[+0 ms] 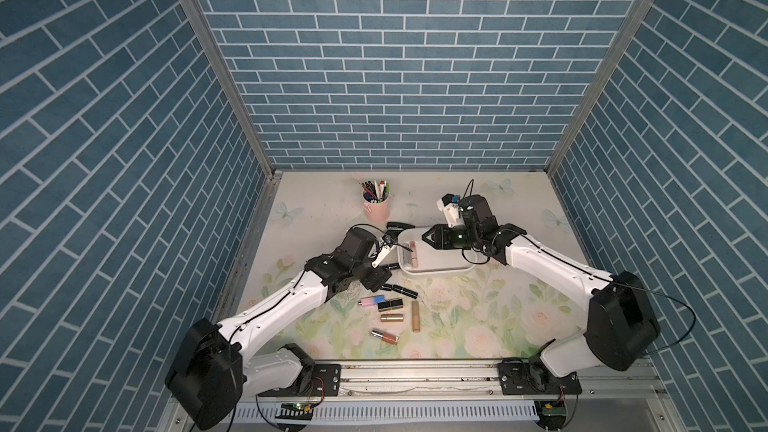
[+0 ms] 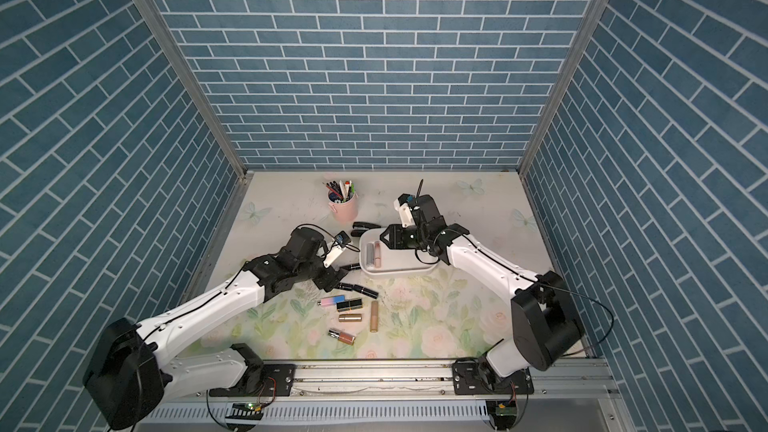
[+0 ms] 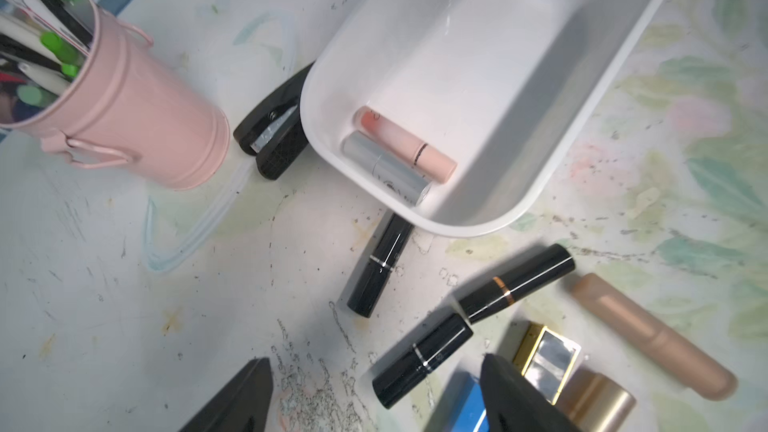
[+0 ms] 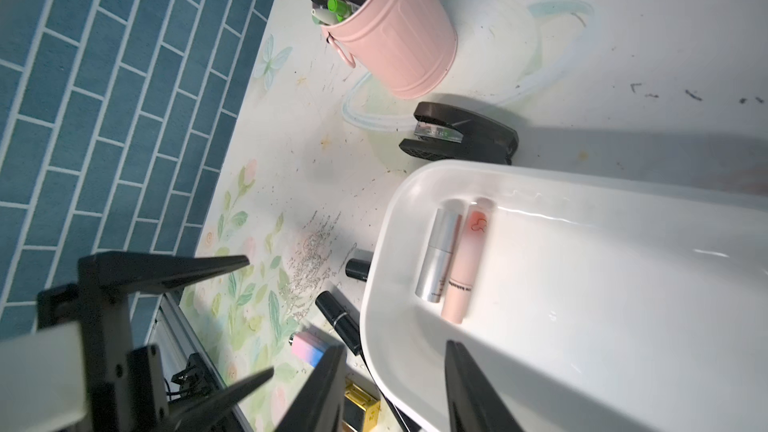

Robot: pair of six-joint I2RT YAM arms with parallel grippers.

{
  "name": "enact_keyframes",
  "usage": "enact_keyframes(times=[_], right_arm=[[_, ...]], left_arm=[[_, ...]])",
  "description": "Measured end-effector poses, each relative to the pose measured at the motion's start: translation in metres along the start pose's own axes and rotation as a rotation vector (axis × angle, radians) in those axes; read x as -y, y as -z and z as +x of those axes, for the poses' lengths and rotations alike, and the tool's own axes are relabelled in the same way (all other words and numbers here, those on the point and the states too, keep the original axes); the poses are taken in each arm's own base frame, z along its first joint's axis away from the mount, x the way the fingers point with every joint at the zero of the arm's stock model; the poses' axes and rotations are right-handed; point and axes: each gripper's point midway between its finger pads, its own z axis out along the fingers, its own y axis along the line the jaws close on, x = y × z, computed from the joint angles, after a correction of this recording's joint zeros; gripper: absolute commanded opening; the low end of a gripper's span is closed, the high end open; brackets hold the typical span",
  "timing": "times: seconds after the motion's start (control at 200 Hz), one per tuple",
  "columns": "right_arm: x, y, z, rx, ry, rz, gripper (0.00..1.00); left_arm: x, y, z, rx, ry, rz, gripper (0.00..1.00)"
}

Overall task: Put the lipstick into the storage box
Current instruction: Place the lipstick in the storage box, then pick up the lipstick at the center of the board.

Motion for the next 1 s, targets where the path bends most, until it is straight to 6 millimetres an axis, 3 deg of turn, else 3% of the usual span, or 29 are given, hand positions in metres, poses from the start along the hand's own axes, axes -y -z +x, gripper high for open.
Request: enact_keyframes(times=[0.245, 0.515, 0.71, 1.0], right_arm=[[0.012, 0.013, 0.026, -0.023, -0.013, 0.031, 0.44], [0.013, 0.018, 0.024, -0.009, -0.011, 0.046, 0.44], [0.017, 0.018, 0.022, 0.000, -0.015, 0.066, 0.45], [0.022, 0.018, 0.022, 0.000, -0.021, 0.081, 0.45]], left_arm=[[-0.016, -0.026, 0.014, -0.116, -0.061, -0.001, 0.76], [-0.016, -0.050, 0.012, -0.173, -0.130, 0.038, 0.72], [-0.010, -0.070, 0.025, -0.233, -0.157, 0.083, 0.69], [-0.004, -0.078, 0.034, -0.261, -0.167, 0.117, 0.65]])
